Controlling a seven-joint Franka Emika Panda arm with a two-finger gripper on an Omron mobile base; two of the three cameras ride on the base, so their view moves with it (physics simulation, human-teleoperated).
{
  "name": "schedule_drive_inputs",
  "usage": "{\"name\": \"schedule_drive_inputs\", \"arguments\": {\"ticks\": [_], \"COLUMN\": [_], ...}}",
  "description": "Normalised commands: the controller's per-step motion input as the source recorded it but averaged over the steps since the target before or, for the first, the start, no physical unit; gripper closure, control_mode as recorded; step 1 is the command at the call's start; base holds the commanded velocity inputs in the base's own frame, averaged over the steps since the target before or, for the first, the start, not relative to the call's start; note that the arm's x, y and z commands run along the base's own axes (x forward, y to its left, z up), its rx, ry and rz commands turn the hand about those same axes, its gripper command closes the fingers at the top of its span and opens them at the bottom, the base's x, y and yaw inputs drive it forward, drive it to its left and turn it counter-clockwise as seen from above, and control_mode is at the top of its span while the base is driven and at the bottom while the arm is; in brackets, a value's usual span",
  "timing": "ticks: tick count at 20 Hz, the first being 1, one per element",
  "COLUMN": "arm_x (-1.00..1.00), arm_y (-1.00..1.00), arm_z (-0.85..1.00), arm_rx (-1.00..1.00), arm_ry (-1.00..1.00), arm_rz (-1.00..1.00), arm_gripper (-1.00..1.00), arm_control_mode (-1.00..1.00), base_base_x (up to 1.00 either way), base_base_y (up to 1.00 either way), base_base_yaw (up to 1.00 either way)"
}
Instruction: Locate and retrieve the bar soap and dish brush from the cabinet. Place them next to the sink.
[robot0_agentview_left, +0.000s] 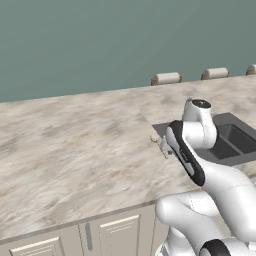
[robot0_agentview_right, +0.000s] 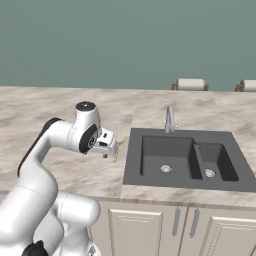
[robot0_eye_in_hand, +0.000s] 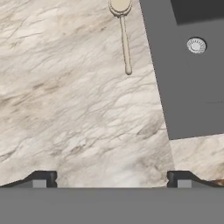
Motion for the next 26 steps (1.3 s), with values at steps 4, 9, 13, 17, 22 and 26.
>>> {"name": "schedule_drive_inputs", "arguments": {"ticks": [4, 9, 13, 17, 22, 26], "arm_x": [-0.21, 0.0, 0.0, 0.0, 0.0, 0.0], "arm_y": [0.06, 0.0, 0.0, 0.0, 0.0, 0.0], "arm_z": [0.0, 0.0, 0.0, 0.0, 0.0, 0.0], "arm_rx": [0.0, 0.0, 0.0, 0.0, 0.0, 0.0], "arm_ry": [0.0, 0.0, 0.0, 0.0, 0.0, 0.0], "arm_rz": [0.0, 0.0, 0.0, 0.0, 0.0, 0.0], "arm_gripper": [-1.0, -1.0, -1.0, -1.0, -1.0, -1.0], "arm_control_mode": [1.0, 1.0, 1.0, 1.0, 1.0, 1.0], "base_base_x": [-0.11, -0.56, -0.67, -0.51, -0.09, 0.0], "base_base_y": [0.02, 0.11, 0.24, 0.44, 0.46, 0.3], "base_base_yaw": [0.0, 0.02, 0.11, 0.15, 0.39, 0.42]}}
